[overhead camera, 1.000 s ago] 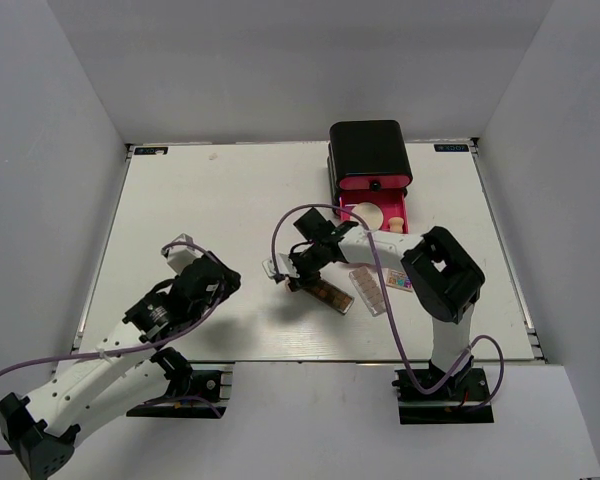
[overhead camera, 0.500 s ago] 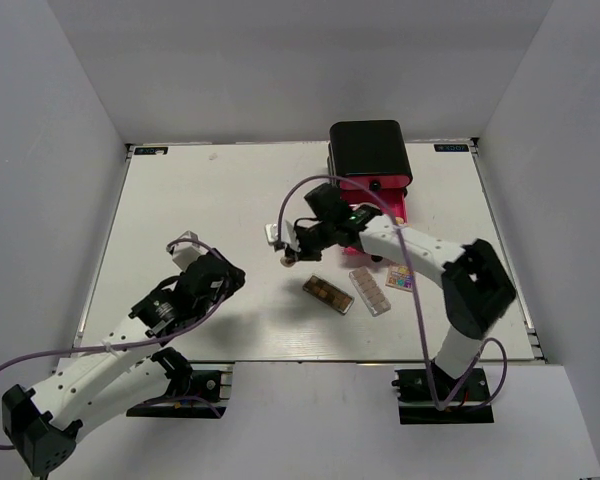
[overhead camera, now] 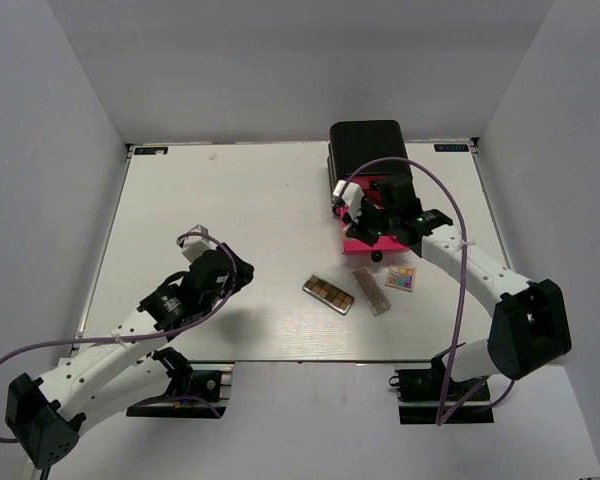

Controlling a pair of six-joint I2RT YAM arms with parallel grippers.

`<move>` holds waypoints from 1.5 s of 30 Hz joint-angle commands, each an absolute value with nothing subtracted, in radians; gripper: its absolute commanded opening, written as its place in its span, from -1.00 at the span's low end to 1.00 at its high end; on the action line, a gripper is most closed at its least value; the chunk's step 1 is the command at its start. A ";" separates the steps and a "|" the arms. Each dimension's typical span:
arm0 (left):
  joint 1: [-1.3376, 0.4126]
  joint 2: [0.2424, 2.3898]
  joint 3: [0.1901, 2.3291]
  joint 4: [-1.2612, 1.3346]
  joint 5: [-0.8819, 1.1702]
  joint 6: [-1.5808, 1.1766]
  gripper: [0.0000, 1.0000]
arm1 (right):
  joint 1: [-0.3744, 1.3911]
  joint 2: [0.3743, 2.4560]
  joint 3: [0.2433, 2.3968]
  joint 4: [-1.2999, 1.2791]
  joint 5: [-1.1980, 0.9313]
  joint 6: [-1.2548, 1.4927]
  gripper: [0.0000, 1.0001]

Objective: Organize the makeup

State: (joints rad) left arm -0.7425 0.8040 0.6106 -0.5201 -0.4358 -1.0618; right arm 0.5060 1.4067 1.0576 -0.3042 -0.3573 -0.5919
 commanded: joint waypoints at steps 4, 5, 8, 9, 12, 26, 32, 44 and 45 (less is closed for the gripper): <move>-0.741 0.828 0.604 -0.446 -0.402 -1.028 0.24 | 0.408 1.361 0.997 -0.281 -0.291 -0.512 -1.00; -0.741 0.830 0.603 -0.436 -0.399 -1.028 0.23 | 0.400 1.371 0.988 -0.281 -0.301 -0.502 -1.00; -0.741 0.839 0.598 -0.417 -0.391 -1.022 0.24 | 0.367 1.408 0.980 -0.279 -0.316 -0.486 -1.00; -0.741 0.842 0.600 -0.413 -0.390 -1.019 0.23 | 0.365 1.414 0.980 -0.269 -0.319 -0.470 -1.00; -0.750 0.851 0.603 -0.411 -0.391 -1.017 0.23 | 0.356 1.448 0.995 -0.267 -0.322 -0.442 -0.65; -0.750 0.864 0.591 -0.377 -0.383 -1.008 0.24 | 0.278 1.416 1.023 -0.230 -0.409 -0.356 0.19; -0.750 0.864 0.588 -0.374 -0.385 -1.008 0.24 | 0.226 1.159 0.760 0.051 -0.389 -0.153 0.78; -0.750 0.847 0.572 -0.379 -0.377 -1.014 0.24 | 0.150 0.980 0.548 -0.057 -0.517 0.147 -0.75; -0.750 0.847 0.571 -0.376 -0.376 -1.012 0.24 | 0.149 0.988 0.542 -0.061 -0.508 0.155 -0.72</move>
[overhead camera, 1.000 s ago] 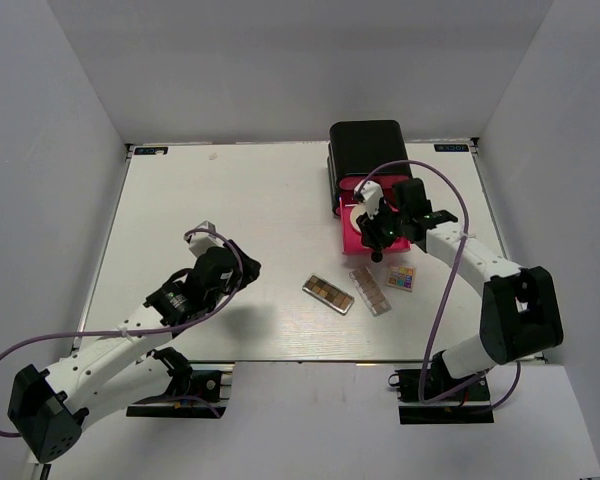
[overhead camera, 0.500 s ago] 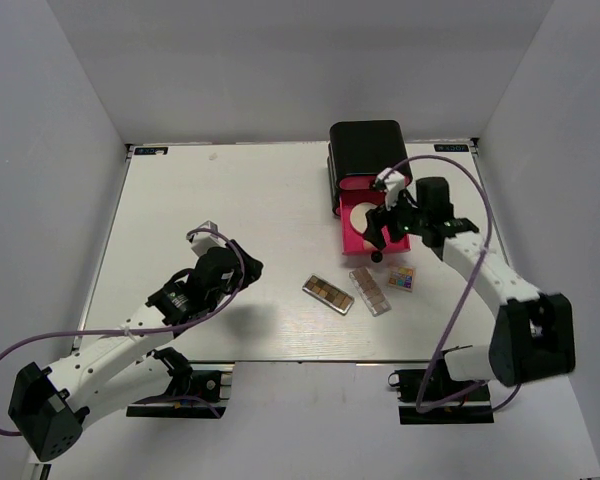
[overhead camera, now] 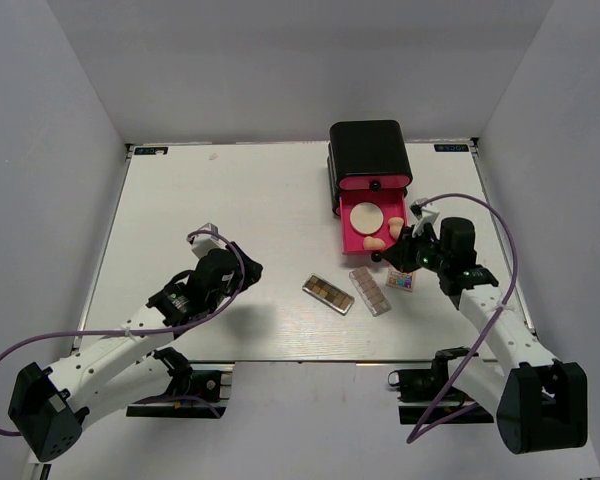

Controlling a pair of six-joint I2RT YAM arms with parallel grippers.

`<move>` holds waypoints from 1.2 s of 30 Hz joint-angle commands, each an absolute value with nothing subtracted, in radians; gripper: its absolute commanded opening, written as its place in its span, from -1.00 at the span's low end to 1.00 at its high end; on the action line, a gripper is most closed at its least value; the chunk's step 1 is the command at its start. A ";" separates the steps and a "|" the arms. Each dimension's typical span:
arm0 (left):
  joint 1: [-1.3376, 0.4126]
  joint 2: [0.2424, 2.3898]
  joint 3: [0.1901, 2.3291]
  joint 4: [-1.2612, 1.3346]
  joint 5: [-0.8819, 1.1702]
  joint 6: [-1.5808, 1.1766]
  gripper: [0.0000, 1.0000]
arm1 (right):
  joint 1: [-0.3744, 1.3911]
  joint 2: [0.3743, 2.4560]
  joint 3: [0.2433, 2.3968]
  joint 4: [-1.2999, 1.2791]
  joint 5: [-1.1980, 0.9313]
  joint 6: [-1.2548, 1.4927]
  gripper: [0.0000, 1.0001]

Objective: Organize the makeup

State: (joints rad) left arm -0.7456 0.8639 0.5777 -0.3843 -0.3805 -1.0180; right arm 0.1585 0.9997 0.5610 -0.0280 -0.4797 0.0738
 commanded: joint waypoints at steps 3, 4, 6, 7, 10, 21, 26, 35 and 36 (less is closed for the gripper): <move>-0.750 0.842 0.569 -0.377 -0.376 -1.015 0.24 | 0.127 1.018 0.555 -0.066 -0.532 0.164 -0.55; -0.750 0.844 0.571 -0.379 -0.377 -1.015 0.24 | 0.126 1.026 0.557 -0.066 -0.554 0.161 -0.50; -0.750 0.841 0.571 -0.383 -0.377 -1.015 0.24 | 0.115 1.061 0.557 -0.067 -0.561 0.160 -0.48; -0.750 0.841 0.575 -0.382 -0.379 -1.014 0.24 | 0.109 1.080 0.558 -0.071 -0.560 0.158 -0.49; -0.750 0.836 0.572 -0.388 -0.380 -1.017 0.24 | 0.097 1.175 0.574 -0.094 -0.575 0.164 -0.49; -0.750 0.821 0.577 -0.422 -0.390 -1.032 0.23 | 0.060 1.304 0.545 0.047 -0.584 0.287 -0.03; -0.750 0.833 0.589 -0.425 -0.388 -1.031 0.23 | 0.057 1.316 0.486 0.169 -0.577 0.382 0.07; -0.750 0.868 0.611 -0.422 -0.382 -1.023 0.23 | 0.055 1.361 0.425 0.385 -0.575 0.508 0.10; -0.750 0.871 0.614 -0.417 -0.380 -1.019 0.23 | 0.055 1.361 0.419 0.403 -0.572 0.521 0.10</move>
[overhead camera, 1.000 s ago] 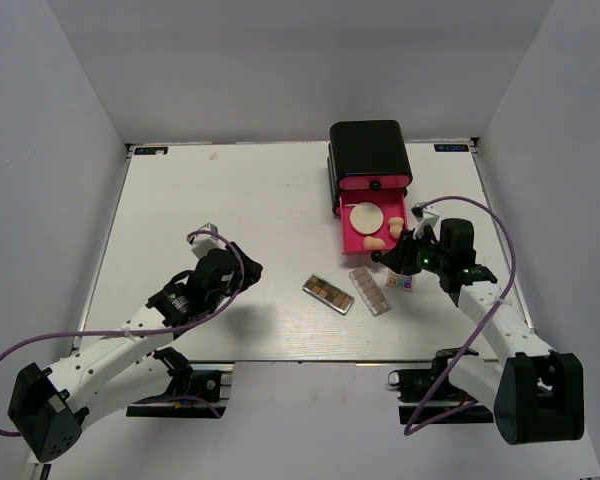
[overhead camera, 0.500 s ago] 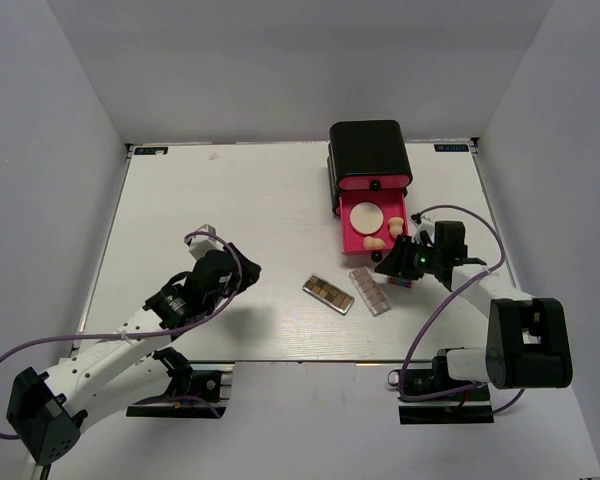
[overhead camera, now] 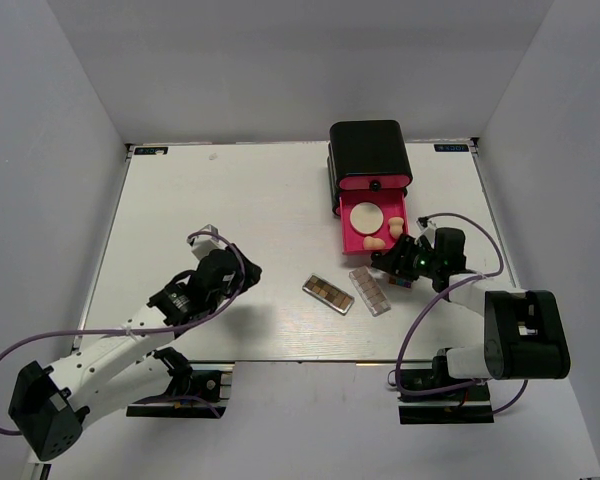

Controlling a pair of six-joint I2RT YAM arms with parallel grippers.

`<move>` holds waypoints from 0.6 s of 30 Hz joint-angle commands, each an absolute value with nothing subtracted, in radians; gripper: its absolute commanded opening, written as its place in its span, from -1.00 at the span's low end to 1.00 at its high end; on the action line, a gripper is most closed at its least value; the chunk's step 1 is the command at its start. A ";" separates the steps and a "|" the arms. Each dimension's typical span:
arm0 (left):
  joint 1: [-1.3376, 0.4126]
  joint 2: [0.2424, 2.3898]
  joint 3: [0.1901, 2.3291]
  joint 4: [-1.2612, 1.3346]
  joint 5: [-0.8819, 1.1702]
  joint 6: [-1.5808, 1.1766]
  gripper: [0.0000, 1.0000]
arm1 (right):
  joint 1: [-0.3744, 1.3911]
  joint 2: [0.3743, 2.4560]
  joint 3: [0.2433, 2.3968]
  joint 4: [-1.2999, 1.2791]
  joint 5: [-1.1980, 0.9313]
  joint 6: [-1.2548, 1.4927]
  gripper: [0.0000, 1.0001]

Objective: Organize the makeup

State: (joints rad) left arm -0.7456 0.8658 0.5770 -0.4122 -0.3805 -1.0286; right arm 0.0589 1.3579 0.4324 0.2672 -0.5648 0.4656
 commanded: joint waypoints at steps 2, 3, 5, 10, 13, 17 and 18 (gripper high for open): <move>-0.750 0.887 0.617 -0.413 -0.376 -1.019 0.23 | 0.058 1.362 0.407 0.454 -0.552 0.534 0.10; -0.750 0.893 0.621 -0.410 -0.374 -1.016 0.23 | 0.060 1.370 0.402 0.471 -0.546 0.547 0.09; -0.750 0.908 0.629 -0.407 -0.371 -1.012 0.23 | 0.058 1.374 0.388 0.534 -0.534 0.561 0.06; -0.750 0.934 0.646 -0.397 -0.365 -1.002 0.23 | 0.060 1.382 0.359 0.646 -0.496 0.609 -0.13; -0.750 0.946 0.649 -0.390 -0.362 -1.000 0.23 | 0.061 1.393 0.370 0.667 -0.482 0.615 -0.19; -0.750 0.950 0.652 -0.388 -0.360 -0.997 0.23 | 0.060 1.394 0.382 0.699 -0.479 0.609 -0.22; -0.750 0.950 0.650 -0.390 -0.359 -0.999 0.23 | 0.058 1.394 0.393 0.706 -0.480 0.609 -0.22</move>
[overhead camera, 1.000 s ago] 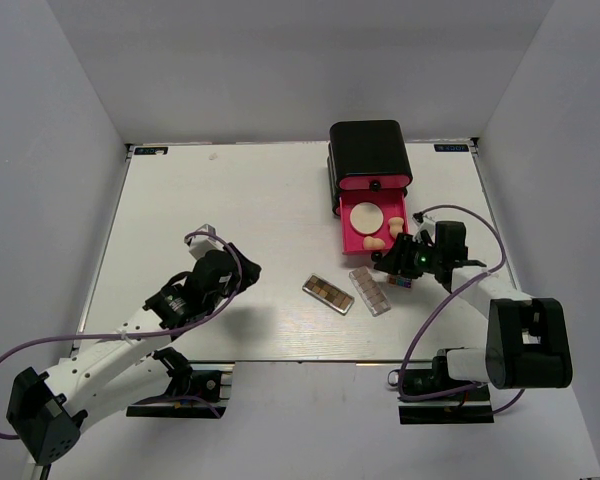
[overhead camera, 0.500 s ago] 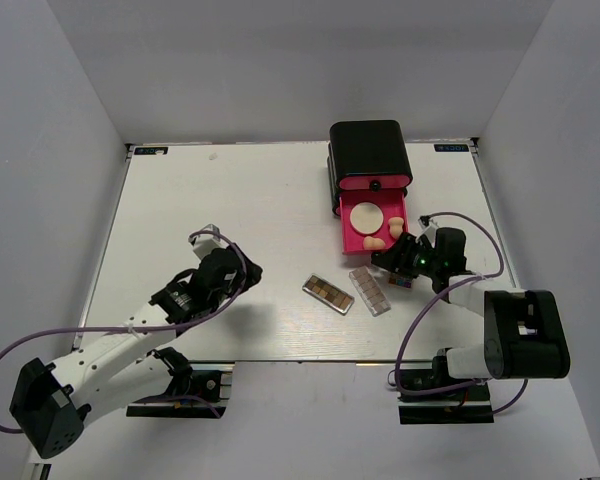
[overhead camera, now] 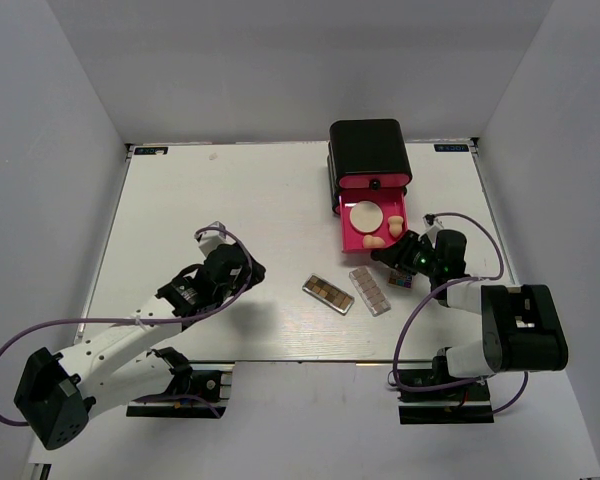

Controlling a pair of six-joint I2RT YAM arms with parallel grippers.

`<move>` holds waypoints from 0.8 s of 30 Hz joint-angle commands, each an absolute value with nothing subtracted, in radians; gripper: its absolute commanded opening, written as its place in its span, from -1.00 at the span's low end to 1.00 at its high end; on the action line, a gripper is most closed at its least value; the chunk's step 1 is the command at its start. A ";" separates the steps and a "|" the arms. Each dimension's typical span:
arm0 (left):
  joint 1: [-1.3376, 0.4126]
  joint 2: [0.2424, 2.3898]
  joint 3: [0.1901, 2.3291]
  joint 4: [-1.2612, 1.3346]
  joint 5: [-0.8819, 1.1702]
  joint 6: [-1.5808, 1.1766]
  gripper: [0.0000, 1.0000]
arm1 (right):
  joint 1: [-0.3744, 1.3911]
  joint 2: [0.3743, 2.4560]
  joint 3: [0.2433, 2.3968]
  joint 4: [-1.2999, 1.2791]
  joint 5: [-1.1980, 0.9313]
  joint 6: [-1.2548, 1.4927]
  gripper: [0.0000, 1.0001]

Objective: Organize the makeup

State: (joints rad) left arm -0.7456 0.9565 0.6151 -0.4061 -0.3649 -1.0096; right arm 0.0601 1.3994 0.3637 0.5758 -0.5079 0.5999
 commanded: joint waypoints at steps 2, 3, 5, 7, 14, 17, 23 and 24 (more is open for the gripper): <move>-0.750 0.950 0.649 -0.385 -0.359 -0.999 0.23 | 0.061 1.401 0.408 0.713 -0.483 0.611 -0.23; -0.750 0.953 0.649 -0.382 -0.357 -0.999 0.23 | 0.060 1.404 0.422 0.713 -0.483 0.612 -0.23; -0.750 0.957 0.652 -0.380 -0.356 -0.994 0.23 | 0.061 1.405 0.437 0.709 -0.485 0.614 -0.23; -0.750 0.965 0.657 -0.382 -0.357 -0.993 0.23 | 0.063 1.410 0.460 0.709 -0.485 0.612 -0.24; -0.750 0.974 0.652 -0.373 -0.354 -0.992 0.23 | 0.060 1.430 0.512 0.698 -0.483 0.603 -0.24; -0.750 0.977 0.653 -0.368 -0.351 -0.991 0.23 | 0.060 1.439 0.535 0.695 -0.482 0.598 -0.24; -0.750 0.991 0.655 -0.359 -0.344 -0.986 0.23 | 0.060 1.494 0.604 0.709 -0.465 0.580 -0.24; -0.750 0.992 0.658 -0.359 -0.344 -0.986 0.23 | 0.060 1.518 0.617 0.712 -0.465 0.577 -0.24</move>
State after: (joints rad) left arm -0.7456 0.9905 0.6201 -0.3794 -0.3534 -0.9989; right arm 0.0605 1.4792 0.5465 0.6338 -0.4942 0.5991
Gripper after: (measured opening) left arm 0.616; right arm 0.382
